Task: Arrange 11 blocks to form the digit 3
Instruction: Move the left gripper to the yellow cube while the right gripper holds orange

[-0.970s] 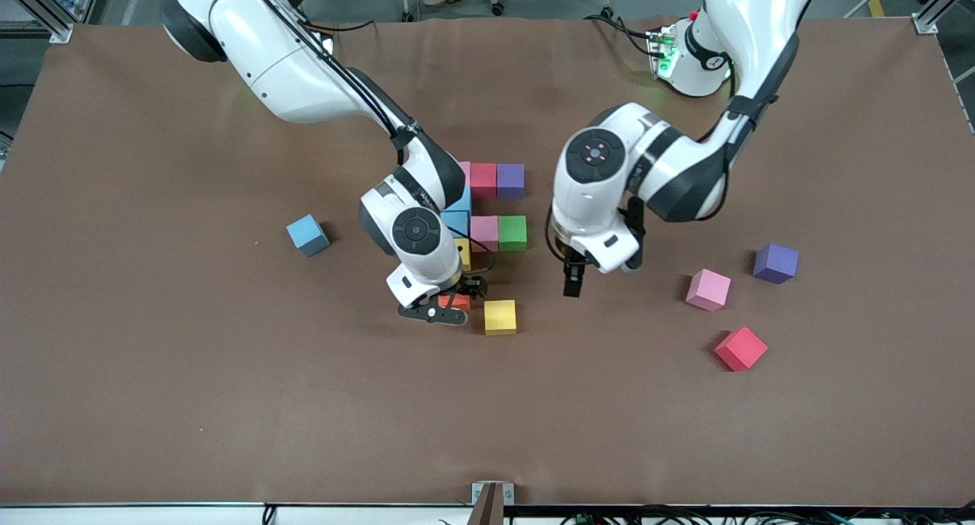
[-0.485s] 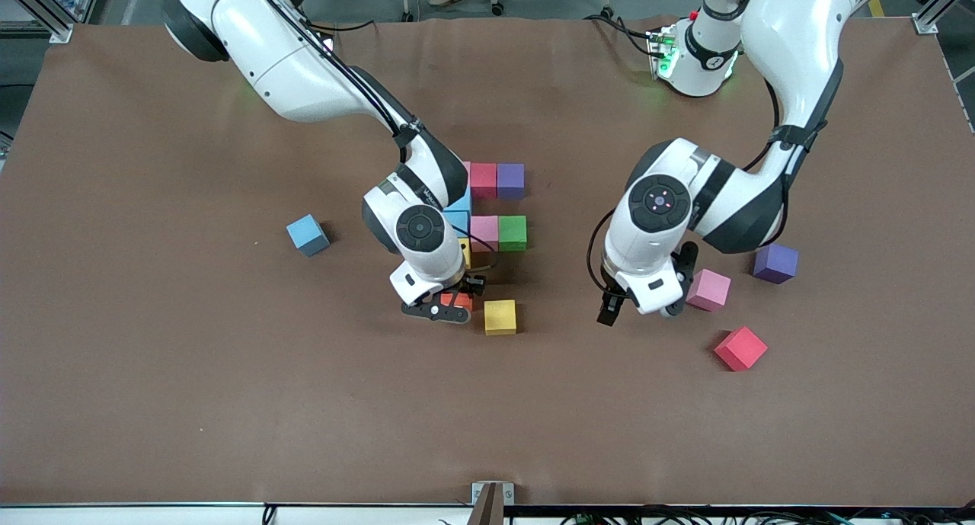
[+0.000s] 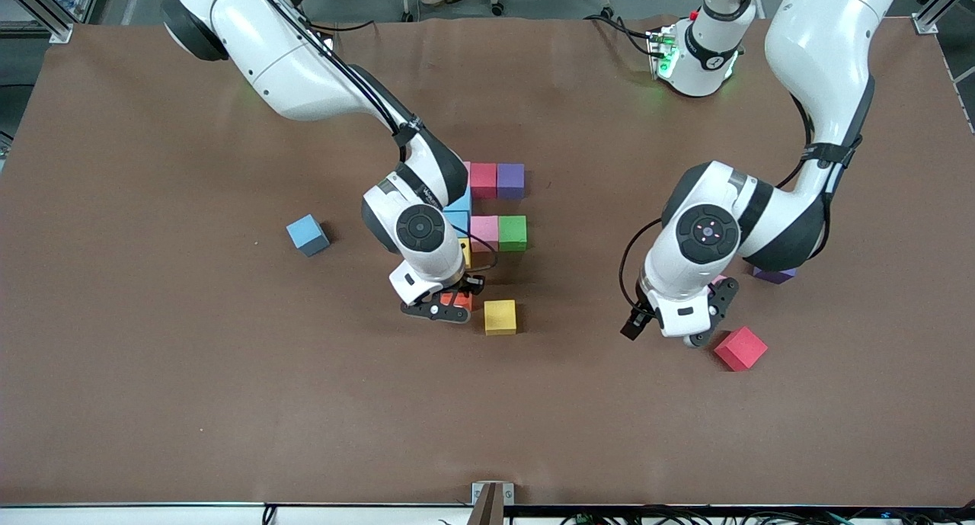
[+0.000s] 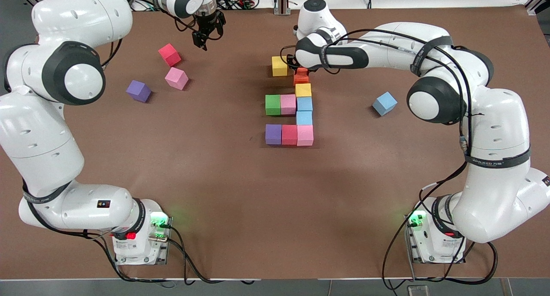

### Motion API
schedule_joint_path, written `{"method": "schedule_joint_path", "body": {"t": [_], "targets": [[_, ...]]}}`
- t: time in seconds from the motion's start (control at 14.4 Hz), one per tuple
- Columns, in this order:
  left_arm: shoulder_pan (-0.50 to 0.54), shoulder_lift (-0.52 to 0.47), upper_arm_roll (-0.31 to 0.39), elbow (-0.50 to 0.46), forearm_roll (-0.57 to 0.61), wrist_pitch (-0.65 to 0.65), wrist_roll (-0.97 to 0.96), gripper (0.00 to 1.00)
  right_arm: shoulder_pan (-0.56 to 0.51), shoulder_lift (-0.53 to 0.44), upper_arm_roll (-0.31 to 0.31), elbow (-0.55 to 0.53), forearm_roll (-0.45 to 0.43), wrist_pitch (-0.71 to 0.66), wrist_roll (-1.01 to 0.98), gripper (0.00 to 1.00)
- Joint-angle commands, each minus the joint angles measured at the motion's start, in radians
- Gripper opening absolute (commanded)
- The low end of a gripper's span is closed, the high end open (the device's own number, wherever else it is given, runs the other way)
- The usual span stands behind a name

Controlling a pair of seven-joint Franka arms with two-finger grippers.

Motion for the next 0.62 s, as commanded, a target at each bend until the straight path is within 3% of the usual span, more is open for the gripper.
{"method": "schedule_joint_path", "body": {"t": [0.0,0.55], "targets": [[-0.017,0.036,-0.002,0.024,-0.006,-0.014,0.071,1.0,0.003,-0.022,0.004,-0.047,-0.011,-0.013,0.012,0.11],[-0.052,0.112,-0.007,0.102,-0.012,0.041,0.232,1.0,0.011,-0.031,0.007,-0.055,-0.011,-0.02,-0.014,0.11]]}}
